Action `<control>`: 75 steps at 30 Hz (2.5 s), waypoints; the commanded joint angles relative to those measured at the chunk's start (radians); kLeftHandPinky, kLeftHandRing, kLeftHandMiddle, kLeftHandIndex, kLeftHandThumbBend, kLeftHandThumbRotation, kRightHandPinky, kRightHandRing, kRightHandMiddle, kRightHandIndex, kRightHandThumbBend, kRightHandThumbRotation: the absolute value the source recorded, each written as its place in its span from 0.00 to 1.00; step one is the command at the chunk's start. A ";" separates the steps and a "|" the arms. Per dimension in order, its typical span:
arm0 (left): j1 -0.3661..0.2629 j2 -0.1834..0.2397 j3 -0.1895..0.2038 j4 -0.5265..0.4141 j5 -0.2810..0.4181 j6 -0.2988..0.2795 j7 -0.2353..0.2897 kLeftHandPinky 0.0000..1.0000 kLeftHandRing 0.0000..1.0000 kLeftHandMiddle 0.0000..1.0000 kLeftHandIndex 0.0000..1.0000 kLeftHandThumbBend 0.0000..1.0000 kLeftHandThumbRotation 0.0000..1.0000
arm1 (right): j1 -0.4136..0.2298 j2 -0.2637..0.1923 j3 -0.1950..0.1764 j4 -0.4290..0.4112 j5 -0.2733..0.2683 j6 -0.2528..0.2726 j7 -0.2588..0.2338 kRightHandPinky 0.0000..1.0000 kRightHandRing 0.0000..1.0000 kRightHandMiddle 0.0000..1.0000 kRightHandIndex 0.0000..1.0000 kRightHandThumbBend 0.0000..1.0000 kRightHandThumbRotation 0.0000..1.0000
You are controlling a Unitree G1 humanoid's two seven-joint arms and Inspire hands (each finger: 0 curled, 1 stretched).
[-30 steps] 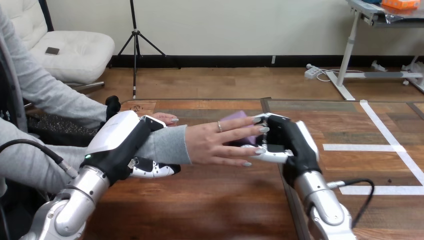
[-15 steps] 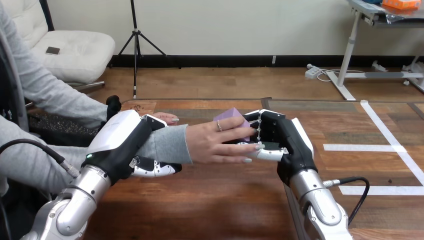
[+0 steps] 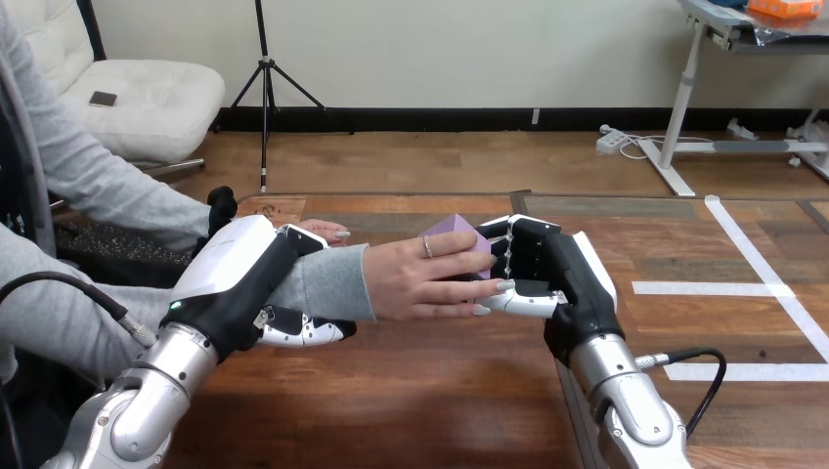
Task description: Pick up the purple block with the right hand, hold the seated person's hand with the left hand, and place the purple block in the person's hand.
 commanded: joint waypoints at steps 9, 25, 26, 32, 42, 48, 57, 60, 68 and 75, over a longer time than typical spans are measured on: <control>-0.137 -0.055 -0.007 -0.042 -0.028 -0.040 0.029 0.17 0.22 0.29 0.32 0.61 0.00 | -0.008 0.035 0.034 -0.152 0.032 0.039 0.049 0.34 0.38 0.41 0.42 0.91 0.00; -0.126 -0.055 -0.004 -0.054 -0.030 -0.036 0.029 0.18 0.23 0.29 0.32 0.61 0.00 | 0.001 0.025 0.036 -0.178 0.030 0.066 0.064 0.33 0.37 0.41 0.42 0.89 0.00; -0.126 -0.055 -0.004 -0.054 -0.030 -0.036 0.029 0.18 0.23 0.29 0.32 0.61 0.00 | 0.001 0.024 0.036 -0.177 0.029 0.066 0.065 0.33 0.37 0.41 0.42 0.89 0.00; -0.118 -0.052 0.001 -0.061 -0.039 -0.035 0.024 0.20 0.25 0.32 0.34 0.64 0.00 | 0.000 0.014 0.041 -0.176 0.020 0.077 0.073 0.34 0.38 0.42 0.43 0.89 0.00; -0.102 -0.027 0.000 -0.074 0.016 -0.050 0.069 0.32 0.38 0.43 0.45 0.70 0.02 | 0.003 -0.005 0.038 -0.187 0.030 0.118 0.114 0.40 0.45 0.48 0.49 0.91 0.00; -0.085 -0.014 0.002 -0.099 0.047 -0.049 0.092 0.37 0.45 0.49 0.50 0.72 0.11 | 0.009 -0.011 0.032 -0.197 0.032 0.137 0.124 0.44 0.50 0.53 0.54 0.88 0.05; -0.063 0.002 0.007 -0.120 0.053 -0.064 0.108 0.43 0.53 0.56 0.57 0.74 0.22 | 0.019 0.008 -0.009 -0.211 0.136 0.191 0.194 0.50 0.57 0.61 0.61 0.80 0.21; -0.055 0.005 0.008 -0.129 0.056 -0.062 0.110 0.46 0.56 0.59 0.59 0.76 0.25 | 0.022 0.007 -0.014 -0.213 0.155 0.196 0.205 0.51 0.58 0.63 0.63 0.79 0.27; -0.033 0.016 0.009 -0.150 0.064 -0.059 0.114 0.52 0.61 0.63 0.62 0.80 0.34 | 0.029 0.003 -0.021 -0.217 0.179 0.197 0.222 0.54 0.61 0.66 0.68 0.78 0.39; -0.019 0.019 0.011 -0.154 0.067 -0.067 0.120 0.57 0.64 0.65 0.64 0.82 0.41 | 0.035 0.003 -0.028 -0.218 0.183 0.194 0.226 0.54 0.62 0.67 0.69 0.77 0.44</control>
